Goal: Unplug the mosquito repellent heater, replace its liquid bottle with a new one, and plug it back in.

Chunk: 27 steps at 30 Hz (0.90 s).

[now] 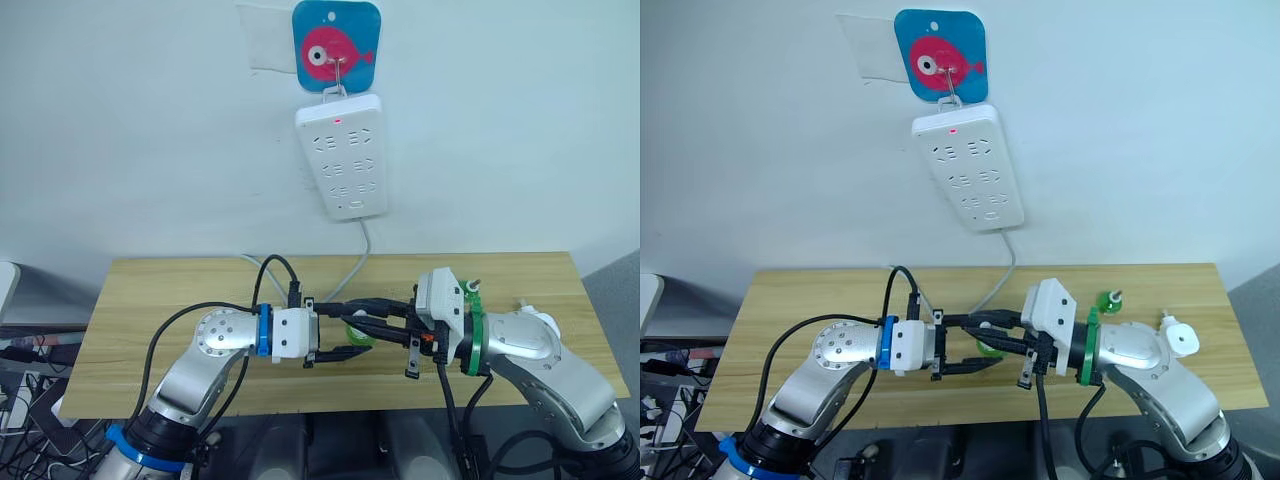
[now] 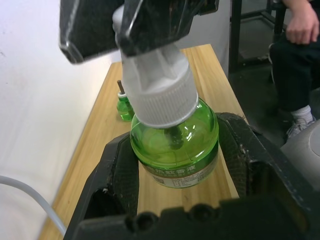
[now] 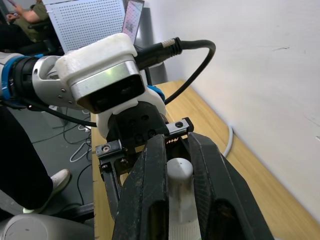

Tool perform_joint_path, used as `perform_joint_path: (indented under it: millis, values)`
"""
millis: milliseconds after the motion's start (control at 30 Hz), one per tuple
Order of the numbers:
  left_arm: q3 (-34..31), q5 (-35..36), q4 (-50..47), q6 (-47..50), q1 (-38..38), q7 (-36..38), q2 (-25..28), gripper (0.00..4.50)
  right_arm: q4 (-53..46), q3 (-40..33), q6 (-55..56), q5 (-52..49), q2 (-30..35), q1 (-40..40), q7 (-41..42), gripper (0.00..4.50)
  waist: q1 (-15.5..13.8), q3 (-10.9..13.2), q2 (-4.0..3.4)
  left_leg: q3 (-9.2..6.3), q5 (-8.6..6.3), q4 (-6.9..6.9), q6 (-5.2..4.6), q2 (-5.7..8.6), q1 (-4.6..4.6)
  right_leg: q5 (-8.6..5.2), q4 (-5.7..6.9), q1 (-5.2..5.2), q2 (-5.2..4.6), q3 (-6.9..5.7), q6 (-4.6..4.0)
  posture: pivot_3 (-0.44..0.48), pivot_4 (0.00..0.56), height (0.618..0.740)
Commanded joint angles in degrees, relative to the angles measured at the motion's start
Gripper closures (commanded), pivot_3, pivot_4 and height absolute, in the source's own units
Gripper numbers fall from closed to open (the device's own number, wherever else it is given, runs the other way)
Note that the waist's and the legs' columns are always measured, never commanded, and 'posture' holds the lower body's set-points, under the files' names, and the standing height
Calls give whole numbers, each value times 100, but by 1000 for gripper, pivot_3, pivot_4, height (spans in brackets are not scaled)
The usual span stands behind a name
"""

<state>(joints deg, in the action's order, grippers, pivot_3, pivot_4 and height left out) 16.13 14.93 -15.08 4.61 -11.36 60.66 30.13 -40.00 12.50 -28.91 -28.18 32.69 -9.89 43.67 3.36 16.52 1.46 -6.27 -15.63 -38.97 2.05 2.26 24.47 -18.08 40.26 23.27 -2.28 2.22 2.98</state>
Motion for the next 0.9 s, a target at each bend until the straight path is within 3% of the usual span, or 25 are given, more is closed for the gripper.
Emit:
perform_joint_path:
  millis: [33, 367, 500, 633, 900]
  values:
    - [16, -25, 33, -119, 18, -8, -23, 2262, -358, -98, 40, -275, -24, -124, 87, 4212, 2, 0, 0, 0, 0, 0, 0, 0, 0, 0, 0, 0, 0, 0, 0, -90, 293, 740]
    - [-9, -120, 426, -319, 13, 5, -26, 2262, -290, -1202, -533, -1187, -358, -775, -939, 4212, 6, 4, -1, -4, -1, 1, -1, -1, 0, 0, -3, -3, -1, -1, 0, -104, 313, 740]
    - [-4, -169, 434, -401, 91, -35, -30, 2262, 509, -1298, -544, -372, -547, -390, -1817, 4212, 6, 3, -1, -3, -1, 2, -2, -1, -1, 0, -3, -4, -1, 0, 0, -104, 313, 740]
    - [-28, -125, 267, -323, 186, -79, -4, 2262, 1498, -1004, 299, 510, -990, 211, -2188, 4212, 17, 4, -2, 4, -2, 6, -3, 0, -2, 0, -3, -2, 0, 4, 0, -89, 319, 740]
    - [-44, -79, 45, -148, 230, -114, 33, 2262, 3954, -885, 2250, 1905, -1906, 12, -2930, 4212, 125, 9, -11, 10, -4, 11, -7, -3, -12, -1, 9, 0, 3, 10, -1, -71, 324, 740]
